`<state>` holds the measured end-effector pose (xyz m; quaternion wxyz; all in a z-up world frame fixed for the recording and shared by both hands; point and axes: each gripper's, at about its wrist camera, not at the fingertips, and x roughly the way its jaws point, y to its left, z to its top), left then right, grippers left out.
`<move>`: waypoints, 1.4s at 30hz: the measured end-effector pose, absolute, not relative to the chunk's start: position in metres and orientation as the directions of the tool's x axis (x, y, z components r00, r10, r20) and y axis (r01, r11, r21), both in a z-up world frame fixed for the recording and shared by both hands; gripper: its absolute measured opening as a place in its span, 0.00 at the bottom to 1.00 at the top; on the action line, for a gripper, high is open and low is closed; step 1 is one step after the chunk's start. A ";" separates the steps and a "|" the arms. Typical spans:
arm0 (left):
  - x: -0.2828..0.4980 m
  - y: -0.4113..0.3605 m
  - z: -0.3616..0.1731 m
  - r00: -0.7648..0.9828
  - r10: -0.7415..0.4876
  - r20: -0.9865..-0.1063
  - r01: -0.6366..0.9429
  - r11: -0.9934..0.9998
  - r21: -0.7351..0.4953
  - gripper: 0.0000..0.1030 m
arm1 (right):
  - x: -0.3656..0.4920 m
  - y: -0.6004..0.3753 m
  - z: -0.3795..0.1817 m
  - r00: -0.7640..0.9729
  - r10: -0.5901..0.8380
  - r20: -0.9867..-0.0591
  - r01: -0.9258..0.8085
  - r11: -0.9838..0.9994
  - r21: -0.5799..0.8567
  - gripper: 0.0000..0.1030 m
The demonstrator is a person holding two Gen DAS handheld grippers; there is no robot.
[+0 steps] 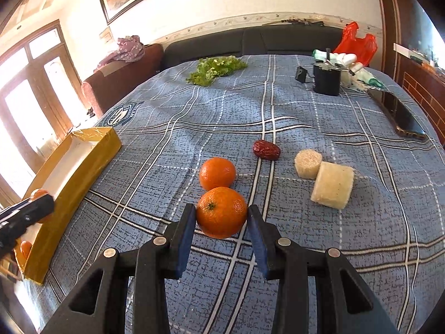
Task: Organize fruits
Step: 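Carry both mandarins into the tray and open both tools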
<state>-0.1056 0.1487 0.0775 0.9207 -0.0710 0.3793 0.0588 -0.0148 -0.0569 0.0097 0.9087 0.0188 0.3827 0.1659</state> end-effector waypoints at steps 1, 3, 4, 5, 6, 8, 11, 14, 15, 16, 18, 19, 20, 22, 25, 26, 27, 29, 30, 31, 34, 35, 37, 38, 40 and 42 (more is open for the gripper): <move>-0.110 0.154 0.080 0.710 0.060 -0.702 -0.173 0.981 -0.091 0.33 | -0.017 -0.056 0.009 0.653 0.307 -0.692 -0.283 0.947 0.153 0.40; -0.119 0.166 0.084 0.719 0.073 -0.691 -0.197 0.975 -0.101 0.33 | -0.021 -0.055 0.009 0.653 0.295 -0.698 -0.283 0.949 0.137 0.40; -0.123 0.170 0.087 0.723 0.075 -0.686 -0.204 0.973 -0.109 0.33 | -0.024 -0.053 0.010 0.655 0.286 -0.699 -0.280 0.952 0.127 0.40; -0.128 0.177 0.089 0.729 0.076 -0.681 -0.213 0.970 -0.120 0.33 | -0.028 -0.052 0.011 0.656 0.279 -0.701 -0.277 0.953 0.120 0.40; -0.132 0.182 0.090 0.733 0.077 -0.676 -0.221 0.967 -0.130 0.33 | -0.031 -0.051 0.011 0.655 0.277 -0.703 -0.276 0.954 0.119 0.40; -0.138 0.192 0.093 0.739 0.077 -0.670 -0.233 0.961 -0.146 0.33 | -0.039 -0.049 0.012 0.647 0.280 -0.709 -0.278 0.953 0.123 0.40; -0.149 0.211 0.098 0.747 0.088 -0.659 -0.259 0.951 -0.167 0.34 | -0.051 -0.042 0.016 0.634 0.295 -0.715 -0.291 0.948 0.133 0.40; -0.162 0.235 0.105 0.761 0.129 -0.636 -0.307 0.935 -0.177 0.34 | -0.061 -0.028 0.024 0.630 0.310 -0.712 -0.321 0.939 0.125 0.40; -0.165 0.243 0.108 0.763 0.152 -0.628 -0.326 0.929 -0.172 0.34 | -0.064 -0.022 0.028 0.630 0.317 -0.709 -0.334 0.935 0.122 0.40; -0.169 0.253 0.110 0.764 0.183 -0.619 -0.355 0.920 -0.165 0.34 | -0.067 -0.017 0.031 0.630 0.324 -0.706 -0.347 0.931 0.118 0.40; -0.175 0.273 0.114 0.757 0.229 -0.612 -0.402 0.902 -0.160 0.34 | -0.072 -0.001 0.040 0.630 0.344 -0.696 -0.382 0.918 0.108 0.41; -0.178 0.284 0.114 0.753 0.244 -0.612 -0.422 0.892 -0.164 0.34 | -0.073 0.006 0.044 0.627 0.356 -0.693 -0.399 0.911 0.107 0.41; -0.181 0.294 0.113 0.748 0.256 -0.613 -0.442 0.880 -0.172 0.34 | -0.075 0.013 0.046 0.623 0.368 -0.690 -0.414 0.904 0.109 0.41; -0.184 0.312 0.108 0.736 0.267 -0.622 -0.471 0.861 -0.189 0.34 | -0.075 0.030 0.051 0.605 0.398 -0.690 -0.447 0.886 0.120 0.41; -0.185 0.326 0.097 0.718 0.267 -0.642 -0.494 0.846 -0.201 0.34 | -0.076 0.057 0.054 0.566 0.441 -0.697 -0.494 0.858 0.141 0.41; -0.183 0.328 0.093 0.713 0.264 -0.650 -0.497 0.844 -0.201 0.34 | -0.076 0.067 0.054 0.549 0.454 -0.702 -0.510 0.847 0.149 0.41; -0.181 0.330 0.088 0.707 0.261 -0.658 -0.498 0.844 -0.200 0.34 | -0.077 0.076 0.054 0.534 0.465 -0.707 -0.522 0.838 0.157 0.41; -0.176 0.333 0.079 0.694 0.255 -0.673 -0.501 0.842 -0.198 0.34 | -0.077 0.095 0.052 0.497 0.490 -0.717 -0.547 0.818 0.180 0.41; -0.173 0.334 0.074 0.688 0.253 -0.681 -0.503 0.842 -0.195 0.34 | -0.077 0.103 0.051 0.480 0.502 -0.720 -0.557 0.808 0.191 0.41; -0.172 0.336 0.072 0.683 0.253 -0.685 -0.504 0.842 -0.192 0.34 | -0.077 0.112 0.049 0.457 0.517 -0.724 -0.571 0.794 0.206 0.41; -0.165 0.341 0.063 0.671 0.256 -0.696 -0.514 0.837 -0.188 0.34 | -0.081 0.137 0.046 0.403 0.548 -0.733 -0.612 0.757 0.229 0.41; -0.164 0.344 0.060 0.669 0.254 -0.699 -0.516 0.835 -0.191 0.34 | -0.083 0.144 0.044 0.392 0.552 -0.736 -0.624 0.747 0.228 0.41; -0.165 0.347 0.055 0.665 0.249 -0.705 -0.519 0.832 -0.196 0.34 | -0.086 0.161 0.041 0.369 0.557 -0.744 -0.655 0.724 0.216 0.41; -0.164 0.348 0.054 0.662 0.248 -0.707 -0.521 0.831 -0.196 0.34 | -0.088 0.168 0.039 0.364 0.555 -0.748 -0.667 0.716 0.206 0.41; -0.163 0.350 0.051 0.659 0.247 -0.710 -0.522 0.830 -0.197 0.34 | -0.092 0.180 0.035 0.357 0.547 -0.757 -0.689 0.701 0.181 0.41; -0.163 0.352 0.050 0.658 0.242 -0.713 -0.522 0.829 -0.201 0.34 | -0.095 0.193 0.028 0.346 0.539 -0.768 -0.707 0.688 0.164 0.41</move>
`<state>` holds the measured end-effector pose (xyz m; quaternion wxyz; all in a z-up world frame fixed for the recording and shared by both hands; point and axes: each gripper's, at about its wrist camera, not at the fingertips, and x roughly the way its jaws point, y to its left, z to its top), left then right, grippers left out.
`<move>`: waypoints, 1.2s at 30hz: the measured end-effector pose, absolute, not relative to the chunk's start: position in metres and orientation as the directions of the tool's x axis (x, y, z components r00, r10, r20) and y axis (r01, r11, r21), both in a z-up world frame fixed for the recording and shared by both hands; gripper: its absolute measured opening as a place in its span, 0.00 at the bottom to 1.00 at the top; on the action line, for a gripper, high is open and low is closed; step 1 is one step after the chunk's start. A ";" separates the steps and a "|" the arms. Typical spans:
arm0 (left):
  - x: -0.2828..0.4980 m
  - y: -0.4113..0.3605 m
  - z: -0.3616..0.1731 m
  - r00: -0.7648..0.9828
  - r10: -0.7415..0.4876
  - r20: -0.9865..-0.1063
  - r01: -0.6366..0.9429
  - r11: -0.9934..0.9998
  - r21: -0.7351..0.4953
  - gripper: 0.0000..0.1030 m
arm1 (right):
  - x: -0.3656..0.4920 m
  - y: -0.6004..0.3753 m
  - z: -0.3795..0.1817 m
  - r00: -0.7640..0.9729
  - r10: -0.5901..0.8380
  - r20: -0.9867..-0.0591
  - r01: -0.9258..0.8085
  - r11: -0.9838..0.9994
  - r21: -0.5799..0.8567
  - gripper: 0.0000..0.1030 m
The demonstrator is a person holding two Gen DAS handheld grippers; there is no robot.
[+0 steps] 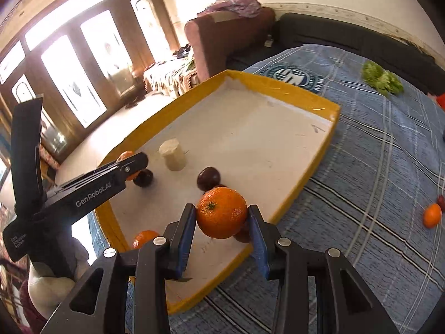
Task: Organize fruits
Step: 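Carry both mandarins into the tray and open both tools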
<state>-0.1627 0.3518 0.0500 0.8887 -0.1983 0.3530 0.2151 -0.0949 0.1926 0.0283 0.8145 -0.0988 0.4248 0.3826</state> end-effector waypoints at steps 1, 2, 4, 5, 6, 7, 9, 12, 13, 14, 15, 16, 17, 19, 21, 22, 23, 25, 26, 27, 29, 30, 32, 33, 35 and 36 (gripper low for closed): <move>-0.162 0.353 0.049 0.658 0.241 -0.714 -0.523 0.828 -0.203 0.34 | -0.096 0.198 0.025 0.341 0.535 -0.773 -0.714 0.682 0.157 0.41; -0.162 0.352 0.049 0.658 0.240 -0.714 -0.524 0.827 -0.204 0.34 | -0.096 0.202 0.022 0.337 0.531 -0.777 -0.720 0.677 0.151 0.41; -0.160 0.353 0.047 0.657 0.235 -0.716 -0.523 0.827 -0.208 0.34 | -0.097 0.209 0.015 0.330 0.523 -0.786 -0.730 0.670 0.139 0.41; -0.161 0.352 0.047 0.658 0.235 -0.715 -0.522 0.827 -0.209 0.34 | -0.098 0.213 0.012 0.329 0.517 -0.790 -0.734 0.667 0.130 0.41; -0.160 0.352 0.047 0.658 0.238 -0.714 -0.522 0.828 -0.205 0.34 | -0.099 0.215 0.010 0.330 0.511 -0.794 -0.737 0.664 0.122 0.41; -0.160 0.352 0.047 0.659 0.240 -0.713 -0.521 0.829 -0.202 0.34 | -0.099 0.218 0.007 0.329 0.509 -0.796 -0.741 0.662 0.117 0.41; -0.159 0.351 0.047 0.660 0.239 -0.712 -0.517 0.832 -0.201 0.34 | -0.100 0.221 0.004 0.329 0.504 -0.799 -0.745 0.658 0.108 0.41; -0.160 0.350 0.048 0.667 0.229 -0.709 -0.509 0.835 -0.209 0.44 | -0.101 0.223 0.004 0.335 0.503 -0.797 -0.751 0.653 0.096 0.41; -0.160 0.349 0.049 0.669 0.228 -0.708 -0.507 0.836 -0.209 0.50 | -0.100 0.224 0.004 0.335 0.503 -0.797 -0.752 0.653 0.096 0.41; -0.160 0.348 0.050 0.671 0.229 -0.706 -0.506 0.837 -0.209 0.53 | -0.100 0.225 0.004 0.338 0.503 -0.795 -0.751 0.653 0.095 0.41; -0.159 0.347 0.050 0.672 0.232 -0.703 -0.506 0.837 -0.208 0.56 | -0.100 0.225 0.004 0.339 0.504 -0.794 -0.751 0.654 0.095 0.42; -0.159 0.346 0.051 0.675 0.234 -0.700 -0.505 0.838 -0.207 0.58 | -0.099 0.225 0.005 0.338 0.505 -0.794 -0.750 0.654 0.096 0.42; -0.160 0.345 0.053 0.675 0.235 -0.699 -0.504 0.839 -0.205 0.59 | -0.101 0.224 0.006 0.339 0.506 -0.793 -0.750 0.654 0.096 0.44; -0.161 0.344 0.055 0.676 0.237 -0.697 -0.505 0.839 -0.204 0.61 | -0.102 0.224 0.007 0.343 0.507 -0.791 -0.755 0.650 0.089 0.48; -0.162 0.342 0.058 0.678 0.237 -0.696 -0.503 0.840 -0.204 0.62 | -0.106 0.222 0.010 0.355 0.505 -0.786 -0.759 0.647 0.073 0.50; -0.163 0.341 0.059 0.679 0.238 -0.695 -0.502 0.841 -0.203 0.62 | -0.107 0.221 0.012 0.359 0.508 -0.783 -0.761 0.646 0.070 0.50; -0.164 0.340 0.060 0.680 0.240 -0.693 -0.501 0.842 -0.201 0.62 | -0.109 0.221 0.014 0.360 0.512 -0.780 -0.761 0.644 0.071 0.51; -0.165 0.335 0.065 0.684 0.243 -0.688 -0.496 0.846 -0.194 0.65 | -0.109 0.218 0.017 0.365 0.517 -0.774 -0.759 0.647 0.073 0.51; -0.166 0.333 0.067 0.687 0.246 -0.684 -0.493 0.849 -0.190 0.66 | -0.110 0.215 0.019 0.369 0.518 -0.772 -0.758 0.649 0.073 0.52; -0.167 0.330 0.069 0.689 0.249 -0.680 -0.491 0.851 -0.186 0.67 | -0.110 0.213 0.020 0.372 0.520 -0.769 -0.756 0.650 0.074 0.52; -0.170 0.326 0.074 0.696 0.252 -0.673 -0.484 0.856 -0.181 0.67 | -0.111 0.208 0.023 0.379 0.521 -0.765 -0.752 0.655 0.073 0.53; -0.170 0.322 0.078 0.700 0.252 -0.668 -0.480 0.859 -0.178 0.67 | -0.111 0.205 0.025 0.383 0.522 -0.763 -0.749 0.658 0.074 0.53; -0.172 0.315 0.083 0.705 0.257 -0.661 -0.473 0.865 -0.168 0.68 | -0.113 0.198 0.027 0.390 0.524 -0.757 -0.741 0.667 0.080 0.53; -0.173 0.313 0.085 0.708 0.258 -0.658 -0.469 0.868 -0.164 0.69 | -0.115 0.195 0.029 0.393 0.526 -0.754 -0.737 0.670 0.084 0.53; -0.176 0.305 0.089 0.711 0.263 -0.652 -0.461 0.874 -0.151 0.71 | -0.117 0.187 0.032 0.403 0.528 -0.748 -0.729 0.679 0.086 0.53; -0.177 0.301 0.092 0.712 0.269 -0.649 -0.460 0.876 -0.141 0.73 | -0.117 0.183 0.033 0.408 0.529 -0.744 -0.725 0.683 0.087 0.54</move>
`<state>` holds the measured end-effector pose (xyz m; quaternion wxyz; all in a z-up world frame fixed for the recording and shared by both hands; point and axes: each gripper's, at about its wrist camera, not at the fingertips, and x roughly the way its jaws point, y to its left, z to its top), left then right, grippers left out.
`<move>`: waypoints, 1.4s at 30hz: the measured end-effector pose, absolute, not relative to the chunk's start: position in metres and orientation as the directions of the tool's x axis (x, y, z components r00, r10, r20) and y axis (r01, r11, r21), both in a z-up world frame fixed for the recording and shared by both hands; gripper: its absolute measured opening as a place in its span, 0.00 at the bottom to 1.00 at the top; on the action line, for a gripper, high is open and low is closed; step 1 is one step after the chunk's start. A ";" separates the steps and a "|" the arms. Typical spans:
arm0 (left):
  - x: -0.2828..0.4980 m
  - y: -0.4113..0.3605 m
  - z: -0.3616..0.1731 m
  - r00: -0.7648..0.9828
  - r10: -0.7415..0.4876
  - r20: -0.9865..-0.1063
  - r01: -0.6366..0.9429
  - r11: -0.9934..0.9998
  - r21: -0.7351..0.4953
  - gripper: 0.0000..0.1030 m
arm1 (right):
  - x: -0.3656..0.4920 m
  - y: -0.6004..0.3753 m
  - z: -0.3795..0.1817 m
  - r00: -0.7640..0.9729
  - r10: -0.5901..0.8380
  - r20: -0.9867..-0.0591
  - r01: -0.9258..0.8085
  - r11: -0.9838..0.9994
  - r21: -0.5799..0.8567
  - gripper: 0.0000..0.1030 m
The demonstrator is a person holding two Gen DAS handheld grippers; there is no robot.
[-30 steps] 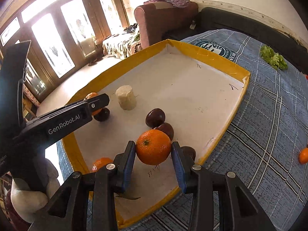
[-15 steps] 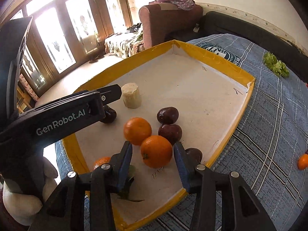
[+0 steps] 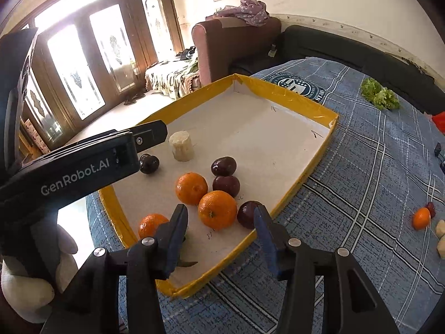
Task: Organize fruits
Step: 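Carry both mandarins into the tray and open both tools, then move both open tools back toward the remaining mandarin and white chunks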
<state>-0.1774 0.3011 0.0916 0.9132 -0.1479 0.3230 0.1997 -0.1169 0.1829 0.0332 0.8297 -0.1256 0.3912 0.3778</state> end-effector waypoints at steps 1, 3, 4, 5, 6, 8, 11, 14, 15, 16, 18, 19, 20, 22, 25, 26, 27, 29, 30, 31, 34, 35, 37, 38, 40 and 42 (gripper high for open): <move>-0.178 0.297 0.094 0.711 0.277 -0.646 -0.459 0.879 -0.129 0.74 | -0.117 0.179 0.034 0.412 0.530 -0.741 -0.722 0.686 0.089 0.55; -0.179 0.288 0.098 0.705 0.294 -0.646 -0.462 0.881 -0.103 0.76 | -0.118 0.169 0.038 0.423 0.535 -0.732 -0.713 0.695 0.095 0.57; -0.179 0.284 0.099 0.703 0.296 -0.646 -0.459 0.883 -0.095 0.77 | -0.118 0.165 0.040 0.428 0.537 -0.727 -0.708 0.699 0.099 0.57; -0.179 0.279 0.101 0.704 0.293 -0.647 -0.452 0.888 -0.090 0.77 | -0.119 0.160 0.041 0.432 0.539 -0.723 -0.705 0.702 0.102 0.58; -0.179 0.274 0.102 0.706 0.287 -0.647 -0.442 0.893 -0.086 0.77 | -0.119 0.155 0.043 0.437 0.541 -0.718 -0.700 0.707 0.107 0.58; -0.179 0.261 0.103 0.710 0.281 -0.646 -0.422 0.904 -0.071 0.77 | -0.119 0.146 0.045 0.448 0.542 -0.711 -0.690 0.715 0.112 0.58; -0.179 0.241 0.108 0.720 0.275 -0.638 -0.390 0.920 -0.044 0.77 | -0.119 0.132 0.048 0.472 0.537 -0.699 -0.666 0.737 0.116 0.58; -0.179 0.223 0.112 0.730 0.261 -0.631 -0.357 0.934 -0.026 0.77 | -0.117 0.114 0.049 0.483 0.534 -0.694 -0.639 0.757 0.138 0.58; -0.179 0.218 0.112 0.733 0.257 -0.630 -0.346 0.938 -0.019 0.77 | -0.116 0.108 0.049 0.486 0.533 -0.693 -0.629 0.763 0.146 0.58; -0.178 0.212 0.113 0.735 0.253 -0.629 -0.335 0.942 -0.012 0.77 | -0.115 0.101 0.049 0.489 0.531 -0.692 -0.618 0.771 0.154 0.58; -0.177 0.200 0.113 0.739 0.238 -0.630 -0.307 0.952 -0.001 0.77 | -0.111 0.087 0.048 0.503 0.520 -0.691 -0.590 0.790 0.165 0.58; -0.175 0.195 0.113 0.740 0.234 -0.631 -0.298 0.955 0.005 0.77 | -0.110 0.082 0.048 0.510 0.513 -0.691 -0.578 0.799 0.167 0.58; -0.174 0.190 0.113 0.740 0.230 -0.632 -0.288 0.957 0.012 0.77 | -0.108 0.076 0.048 0.515 0.507 -0.691 -0.564 0.807 0.172 0.58; -0.172 0.180 0.111 0.740 0.219 -0.636 -0.267 0.963 0.021 0.77 | -0.105 0.065 0.047 0.520 0.501 -0.692 -0.541 0.820 0.187 0.58; -0.171 0.172 0.109 0.738 0.214 -0.640 -0.251 0.968 0.034 0.77 | -0.102 0.050 0.047 0.527 0.496 -0.690 -0.511 0.834 0.209 0.58; -0.170 0.169 0.109 0.738 0.212 -0.641 -0.247 0.968 0.035 0.77 | -0.102 0.047 0.046 0.529 0.494 -0.690 -0.505 0.837 0.211 0.58; -0.170 0.167 0.108 0.737 0.210 -0.642 -0.243 0.969 0.038 0.77 | -0.101 0.044 0.045 0.531 0.492 -0.690 -0.499 0.840 0.214 0.58; -0.169 0.165 0.108 0.737 0.210 -0.643 -0.239 0.970 0.042 0.77 | -0.098 0.039 0.043 0.529 0.492 -0.691 -0.489 0.842 0.225 0.58; -0.169 0.163 0.107 0.736 0.208 -0.644 -0.237 0.971 0.042 0.77 | -0.098 0.038 0.043 0.527 0.493 -0.692 -0.486 0.843 0.231 0.58; -0.168 0.163 0.107 0.736 0.206 -0.645 -0.235 0.971 0.042 0.77 | -0.098 0.037 0.042 0.525 0.494 -0.693 -0.483 0.844 0.236 0.58; -0.168 0.162 0.107 0.735 0.202 -0.647 -0.230 0.972 0.042 0.77 | -0.097 0.036 0.039 0.522 0.494 -0.696 -0.478 0.845 0.241 0.58; -0.167 0.161 0.106 0.735 0.200 -0.648 -0.229 0.973 0.041 0.77 | -0.097 0.036 0.039 0.521 0.493 -0.697 -0.477 0.845 0.241 0.58; -0.167 0.161 0.106 0.734 0.197 -0.649 -0.228 0.973 0.038 0.77 | -0.096 0.037 0.038 0.520 0.491 -0.699 -0.475 0.846 0.242 0.58; -0.167 0.161 0.105 0.734 0.196 -0.651 -0.228 0.973 0.035 0.77 | -0.096 0.037 0.037 0.521 0.490 -0.699 -0.472 0.848 0.241 0.58; -0.166 0.163 0.104 0.731 0.190 -0.656 -0.227 0.973 0.029 0.77 | -0.096 0.036 0.036 0.521 0.487 -0.701 -0.467 0.850 0.243 0.58; -0.165 0.164 0.102 0.727 0.188 -0.661 -0.229 0.973 0.026 0.77 | -0.094 0.035 0.034 0.518 0.484 -0.705 -0.463 0.852 0.245 0.58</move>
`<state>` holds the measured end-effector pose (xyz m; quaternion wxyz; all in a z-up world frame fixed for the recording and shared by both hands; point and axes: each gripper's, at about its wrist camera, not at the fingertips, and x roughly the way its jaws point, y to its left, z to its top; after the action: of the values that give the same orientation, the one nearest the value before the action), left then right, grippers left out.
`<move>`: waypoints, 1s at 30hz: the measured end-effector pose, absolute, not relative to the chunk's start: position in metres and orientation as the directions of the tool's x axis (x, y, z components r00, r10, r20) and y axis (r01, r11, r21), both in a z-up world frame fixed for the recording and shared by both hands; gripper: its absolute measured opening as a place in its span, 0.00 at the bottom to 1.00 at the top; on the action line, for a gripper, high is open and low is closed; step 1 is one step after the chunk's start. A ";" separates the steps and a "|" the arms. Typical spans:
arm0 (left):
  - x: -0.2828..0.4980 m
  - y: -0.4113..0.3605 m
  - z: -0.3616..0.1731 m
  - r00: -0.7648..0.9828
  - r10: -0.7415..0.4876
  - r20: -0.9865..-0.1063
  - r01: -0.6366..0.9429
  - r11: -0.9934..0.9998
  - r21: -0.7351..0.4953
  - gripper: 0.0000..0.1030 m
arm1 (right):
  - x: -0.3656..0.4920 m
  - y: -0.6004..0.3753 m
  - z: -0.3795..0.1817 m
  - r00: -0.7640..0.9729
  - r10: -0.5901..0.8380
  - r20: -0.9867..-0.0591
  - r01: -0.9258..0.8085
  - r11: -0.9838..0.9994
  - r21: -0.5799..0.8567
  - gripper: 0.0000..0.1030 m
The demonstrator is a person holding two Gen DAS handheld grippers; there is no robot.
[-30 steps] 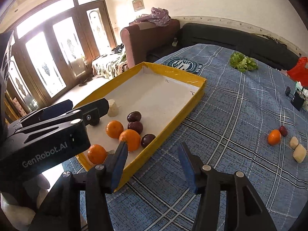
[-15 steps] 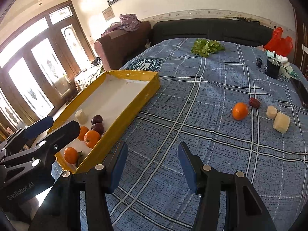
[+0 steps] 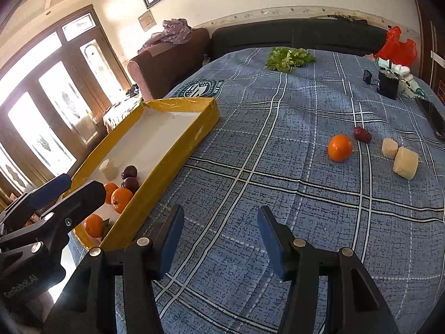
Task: Organize fruits
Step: 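Move both open tools back toward the remaining mandarin and white chunks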
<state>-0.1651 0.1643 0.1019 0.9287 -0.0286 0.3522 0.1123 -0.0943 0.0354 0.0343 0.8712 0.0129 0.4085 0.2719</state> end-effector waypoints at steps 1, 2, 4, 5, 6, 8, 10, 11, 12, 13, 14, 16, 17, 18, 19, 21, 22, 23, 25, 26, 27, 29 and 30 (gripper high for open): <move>-0.164 0.165 0.101 0.724 0.186 -0.664 -0.230 0.973 0.023 0.77 | -0.094 0.035 0.033 0.518 0.482 -0.707 -0.461 0.853 0.244 0.58; -0.164 0.166 0.100 0.722 0.184 -0.667 -0.230 0.973 0.019 0.77 | -0.093 0.035 0.033 0.517 0.480 -0.709 -0.459 0.854 0.243 0.58; -0.164 0.167 0.098 0.720 0.181 -0.670 -0.232 0.973 0.013 0.78 | -0.093 0.035 0.031 0.515 0.477 -0.712 -0.456 0.856 0.244 0.59; -0.163 0.168 0.098 0.718 0.180 -0.672 -0.234 0.972 0.011 0.78 | -0.092 0.035 0.030 0.513 0.476 -0.714 -0.455 0.856 0.244 0.59; -0.163 0.168 0.098 0.717 0.180 -0.673 -0.235 0.972 0.010 0.78 | -0.091 0.036 0.029 0.512 0.475 -0.716 -0.454 0.857 0.244 0.59; -0.162 0.169 0.096 0.715 0.178 -0.676 -0.235 0.972 0.008 0.78 | -0.090 0.035 0.028 0.510 0.474 -0.718 -0.453 0.857 0.244 0.59; -0.161 0.169 0.096 0.714 0.177 -0.677 -0.235 0.972 0.007 0.78 | -0.089 0.036 0.026 0.507 0.472 -0.721 -0.452 0.858 0.244 0.59; -0.161 0.169 0.095 0.713 0.176 -0.678 -0.234 0.972 0.006 0.78 | -0.089 0.035 0.025 0.506 0.471 -0.723 -0.451 0.858 0.243 0.59; -0.161 0.169 0.095 0.713 0.176 -0.679 -0.234 0.972 0.006 0.78 | -0.088 0.035 0.024 0.505 0.470 -0.724 -0.450 0.859 0.244 0.59; -0.161 0.169 0.095 0.713 0.176 -0.679 -0.234 0.972 0.007 0.78 | -0.088 0.034 0.024 0.505 0.469 -0.725 -0.448 0.860 0.244 0.59; -0.161 0.169 0.095 0.713 0.175 -0.679 -0.234 0.972 0.005 0.78 | -0.087 0.034 0.023 0.504 0.468 -0.726 -0.446 0.861 0.245 0.59; -0.160 0.169 0.094 0.712 0.173 -0.681 -0.233 0.973 0.004 0.78 | -0.086 0.033 0.022 0.505 0.464 -0.728 -0.441 0.863 0.245 0.59; -0.159 0.169 0.093 0.711 0.174 -0.682 -0.233 0.972 0.006 0.78 | -0.085 0.032 0.021 0.505 0.462 -0.729 -0.439 0.865 0.245 0.59; -0.158 0.169 0.093 0.710 0.174 -0.683 -0.233 0.972 0.006 0.78 | -0.085 0.031 0.021 0.506 0.461 -0.730 -0.437 0.866 0.244 0.59; -0.157 0.170 0.092 0.708 0.170 -0.686 -0.232 0.973 0.002 0.78 | -0.084 0.030 0.020 0.506 0.459 -0.730 -0.436 0.867 0.242 0.59; -0.156 0.172 0.091 0.702 0.140 -0.698 -0.221 0.975 -0.026 0.78 | -0.083 0.025 0.021 0.510 0.453 -0.731 -0.433 0.870 0.237 0.59; -0.155 0.174 0.091 0.700 0.114 -0.705 -0.212 0.976 -0.053 0.78 | -0.083 0.021 0.021 0.516 0.448 -0.730 -0.430 0.872 0.231 0.59; -0.155 0.175 0.091 0.702 0.085 -0.707 -0.198 0.977 -0.079 0.79 | -0.082 0.015 0.022 0.527 0.438 -0.728 -0.425 0.878 0.220 0.59; -0.156 0.178 0.093 0.713 -0.006 -0.701 -0.153 0.975 -0.164 0.86 | -0.080 -0.002 0.025 0.553 0.405 -0.728 -0.400 0.896 0.194 0.59; -0.156 0.178 0.094 0.724 -0.049 -0.688 -0.129 0.970 -0.204 0.86 | -0.078 -0.011 0.026 0.564 0.390 -0.728 -0.384 0.904 0.186 0.59; -0.157 0.177 0.096 0.735 -0.097 -0.671 -0.098 0.964 -0.246 0.86 | -0.076 -0.022 0.027 0.576 0.373 -0.727 -0.363 0.914 0.181 0.58; -0.157 0.171 0.096 0.739 -0.149 -0.657 -0.056 0.959 -0.279 0.86 | -0.069 -0.052 0.031 0.603 0.333 -0.725 -0.304 0.936 0.177 0.58; -0.156 0.166 0.095 0.732 -0.163 -0.661 -0.037 0.960 -0.277 0.86 | -0.065 -0.068 0.034 0.618 0.310 -0.722 -0.268 0.947 0.177 0.58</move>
<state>-0.1555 0.1657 0.0951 0.9206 -0.1371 0.3642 -0.0341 -0.0645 -0.0679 0.0339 0.8991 0.0258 0.4063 0.1609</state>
